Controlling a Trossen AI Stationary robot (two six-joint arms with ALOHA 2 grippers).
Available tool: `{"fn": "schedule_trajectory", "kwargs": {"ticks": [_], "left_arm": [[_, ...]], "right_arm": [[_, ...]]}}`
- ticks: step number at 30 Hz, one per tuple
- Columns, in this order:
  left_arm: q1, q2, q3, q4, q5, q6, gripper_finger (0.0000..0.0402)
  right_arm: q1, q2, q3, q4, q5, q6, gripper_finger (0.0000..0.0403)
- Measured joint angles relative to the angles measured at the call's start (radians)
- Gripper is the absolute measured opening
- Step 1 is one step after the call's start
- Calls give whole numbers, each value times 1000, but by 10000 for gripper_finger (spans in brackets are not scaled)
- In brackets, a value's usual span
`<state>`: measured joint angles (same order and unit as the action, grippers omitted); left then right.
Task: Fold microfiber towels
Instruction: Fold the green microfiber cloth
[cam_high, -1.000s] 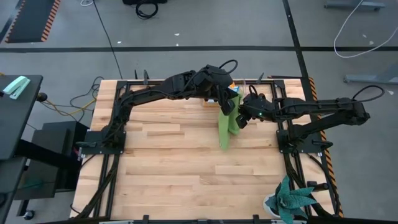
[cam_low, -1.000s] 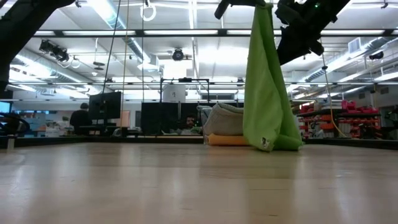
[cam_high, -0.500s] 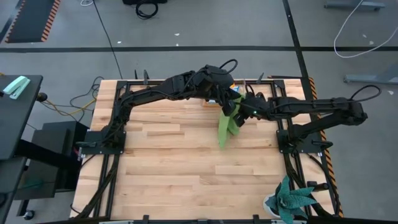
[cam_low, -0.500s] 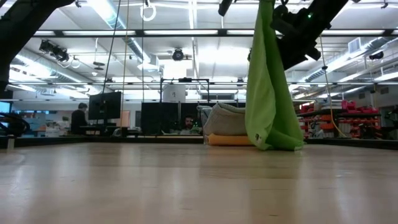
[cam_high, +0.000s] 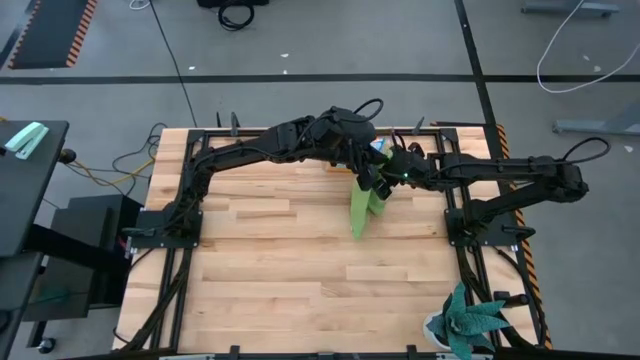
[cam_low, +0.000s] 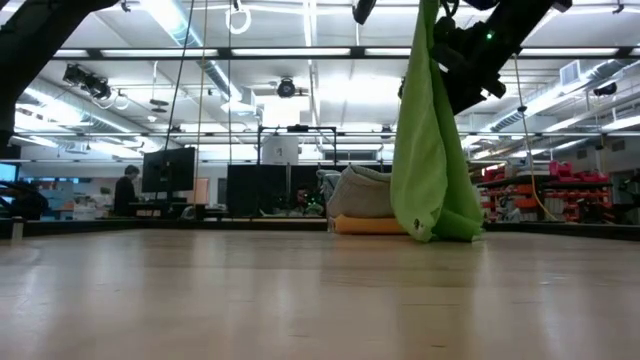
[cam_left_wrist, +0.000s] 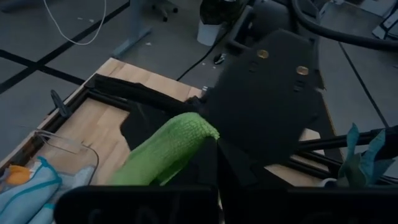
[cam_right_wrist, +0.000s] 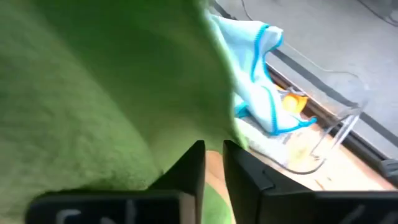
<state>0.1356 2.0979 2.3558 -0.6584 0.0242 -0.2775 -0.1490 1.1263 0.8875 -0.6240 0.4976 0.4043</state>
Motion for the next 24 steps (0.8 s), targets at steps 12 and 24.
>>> {"fn": "schedule_trajectory", "kwargs": {"ticks": [12,24], "left_arm": [[-5,0,0,-28,0,1,3],[-10,0,0,-86,1,-18,3]], "right_arm": [[17,-42,0,-47,-5,-92,4],[115,-223,0,-128,-62,-64,1]]}}
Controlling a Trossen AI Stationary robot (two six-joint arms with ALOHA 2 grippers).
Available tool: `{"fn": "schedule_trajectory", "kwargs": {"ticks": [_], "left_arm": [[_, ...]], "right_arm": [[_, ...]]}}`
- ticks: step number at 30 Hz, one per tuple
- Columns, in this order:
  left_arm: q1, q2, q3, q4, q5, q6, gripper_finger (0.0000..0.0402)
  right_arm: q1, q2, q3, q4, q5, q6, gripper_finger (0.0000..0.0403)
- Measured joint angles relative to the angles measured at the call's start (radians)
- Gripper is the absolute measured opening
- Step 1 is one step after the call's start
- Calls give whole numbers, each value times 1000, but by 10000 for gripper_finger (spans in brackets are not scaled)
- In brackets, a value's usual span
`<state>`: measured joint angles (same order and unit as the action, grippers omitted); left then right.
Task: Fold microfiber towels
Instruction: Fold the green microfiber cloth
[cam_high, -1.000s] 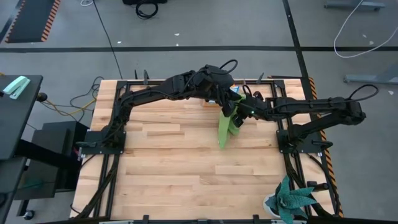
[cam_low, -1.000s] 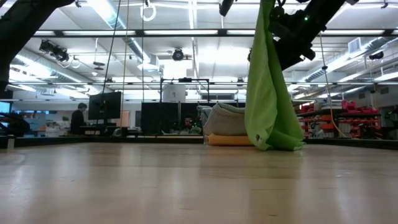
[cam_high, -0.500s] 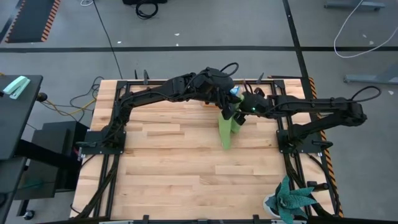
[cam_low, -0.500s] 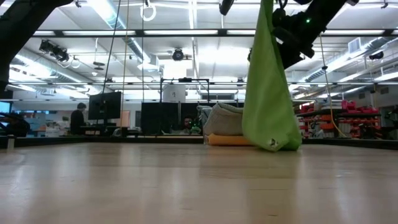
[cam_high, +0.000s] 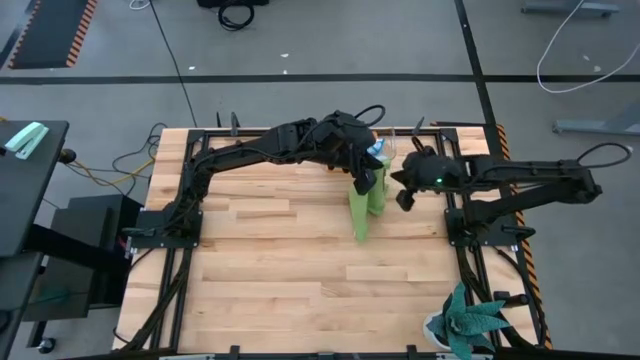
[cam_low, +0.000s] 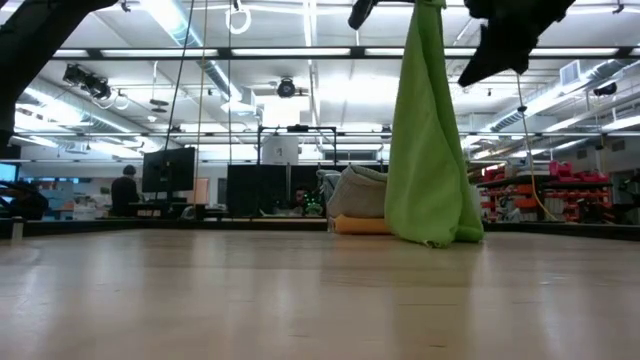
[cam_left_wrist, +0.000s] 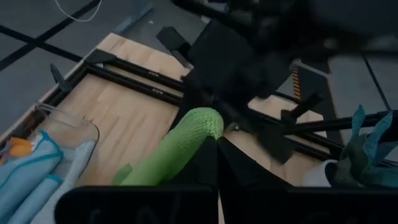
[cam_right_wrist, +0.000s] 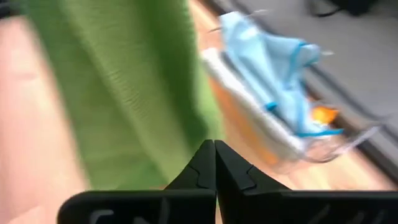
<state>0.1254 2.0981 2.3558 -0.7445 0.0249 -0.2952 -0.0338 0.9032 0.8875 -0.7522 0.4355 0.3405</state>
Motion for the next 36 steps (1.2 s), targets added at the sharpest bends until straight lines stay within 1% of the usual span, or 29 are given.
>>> {"fn": "schedule_trajectory", "kwargs": {"ticks": [3,9,13,17,22,25,28,36], "left_arm": [[0,-3,0,-9,42,-12,3],[-5,-28,0,-1,56,-27,3],[-5,-39,0,-1,57,-35,4],[-5,-43,0,-2,57,-37,3],[-7,-43,0,0,60,-56,3],[-7,-43,0,3,70,-60,4],[-7,-43,0,5,70,-60,4],[-7,-43,0,14,83,-60,3]], "right_arm": [[0,-44,0,-29,-98,-2,1],[-3,-107,0,-46,-187,-17,23],[-3,-100,0,-18,-254,-54,46],[-5,-72,0,-2,-257,-81,74],[-36,-36,0,6,-250,-90,108],[-56,-13,0,21,-279,-97,123],[-65,10,0,26,-308,-100,133],[-79,48,0,50,-314,-126,139]]}}
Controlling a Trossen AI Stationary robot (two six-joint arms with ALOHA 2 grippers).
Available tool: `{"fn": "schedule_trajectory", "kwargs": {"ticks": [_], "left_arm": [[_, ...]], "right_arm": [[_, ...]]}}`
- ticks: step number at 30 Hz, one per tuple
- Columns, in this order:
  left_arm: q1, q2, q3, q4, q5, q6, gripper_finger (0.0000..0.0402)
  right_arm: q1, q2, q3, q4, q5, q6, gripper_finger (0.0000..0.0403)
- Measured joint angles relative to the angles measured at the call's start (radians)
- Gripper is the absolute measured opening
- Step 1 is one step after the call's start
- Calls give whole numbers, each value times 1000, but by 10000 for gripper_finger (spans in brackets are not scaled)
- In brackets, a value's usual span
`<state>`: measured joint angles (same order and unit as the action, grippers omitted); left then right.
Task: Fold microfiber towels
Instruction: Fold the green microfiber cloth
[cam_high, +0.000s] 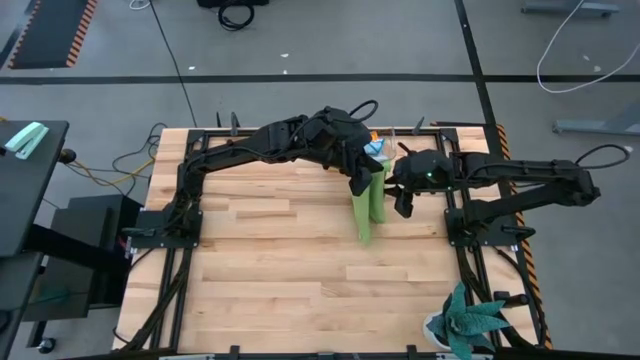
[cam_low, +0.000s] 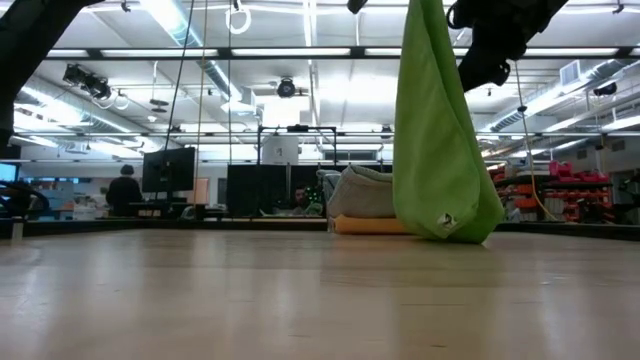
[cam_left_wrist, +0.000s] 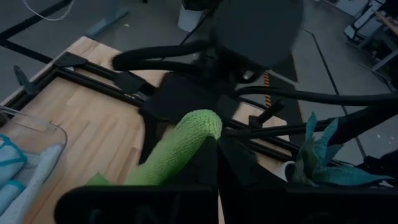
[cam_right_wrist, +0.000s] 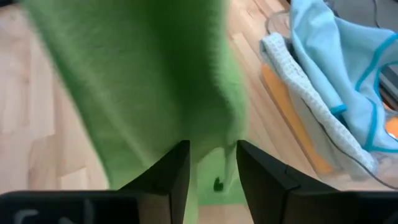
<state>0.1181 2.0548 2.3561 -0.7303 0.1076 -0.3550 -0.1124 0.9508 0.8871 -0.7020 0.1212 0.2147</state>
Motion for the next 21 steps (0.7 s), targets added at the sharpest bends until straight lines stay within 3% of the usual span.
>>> {"fn": "schedule_trajectory", "kwargs": {"ticks": [21], "left_arm": [[-5,-43,0,47,15,0,3]], "right_arm": [[-78,81,0,57,-48,-36,135]]}}
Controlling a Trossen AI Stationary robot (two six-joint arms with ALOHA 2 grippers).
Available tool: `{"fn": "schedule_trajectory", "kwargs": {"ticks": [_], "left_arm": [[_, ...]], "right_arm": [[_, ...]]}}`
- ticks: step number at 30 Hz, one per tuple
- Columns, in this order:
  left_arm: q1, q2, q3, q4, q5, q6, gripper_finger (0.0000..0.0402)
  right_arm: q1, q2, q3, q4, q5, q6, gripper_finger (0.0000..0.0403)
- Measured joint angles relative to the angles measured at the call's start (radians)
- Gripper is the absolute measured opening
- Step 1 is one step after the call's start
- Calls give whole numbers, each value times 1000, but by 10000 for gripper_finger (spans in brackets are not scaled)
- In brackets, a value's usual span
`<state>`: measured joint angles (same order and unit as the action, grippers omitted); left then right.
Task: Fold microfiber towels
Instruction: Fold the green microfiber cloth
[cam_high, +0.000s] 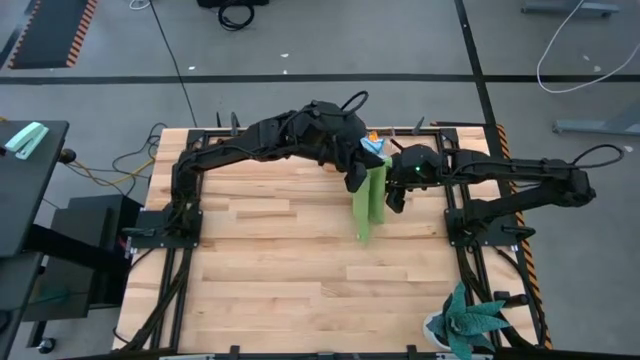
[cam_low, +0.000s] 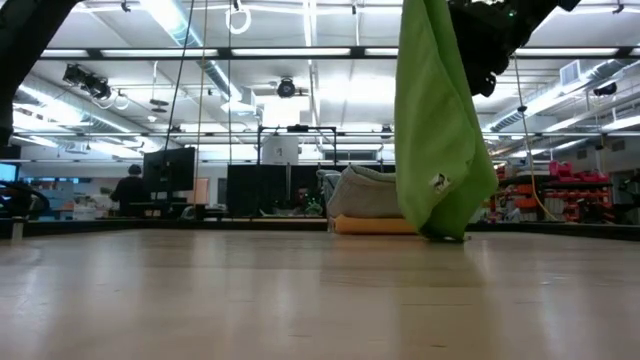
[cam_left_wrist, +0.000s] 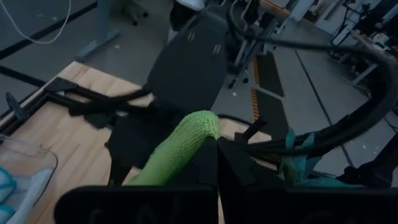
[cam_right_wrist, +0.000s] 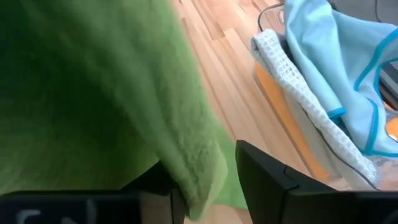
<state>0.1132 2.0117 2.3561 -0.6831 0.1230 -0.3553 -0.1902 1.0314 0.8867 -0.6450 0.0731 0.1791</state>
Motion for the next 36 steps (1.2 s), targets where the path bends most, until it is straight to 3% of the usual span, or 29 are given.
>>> {"fn": "schedule_trajectory", "kwargs": {"ticks": [9,22,25,36], "left_arm": [[-7,0,0,5,0,0,3],[-6,-17,0,5,-2,11,5],[-6,-17,0,-2,-2,19,3],[-5,-24,0,-69,-6,53,4]], "right_arm": [[2,68,0,22,-1,27,96],[5,64,-24,32,-4,67,25],[5,43,-24,16,-4,73,7],[5,-133,-25,-133,59,93,3]]}}
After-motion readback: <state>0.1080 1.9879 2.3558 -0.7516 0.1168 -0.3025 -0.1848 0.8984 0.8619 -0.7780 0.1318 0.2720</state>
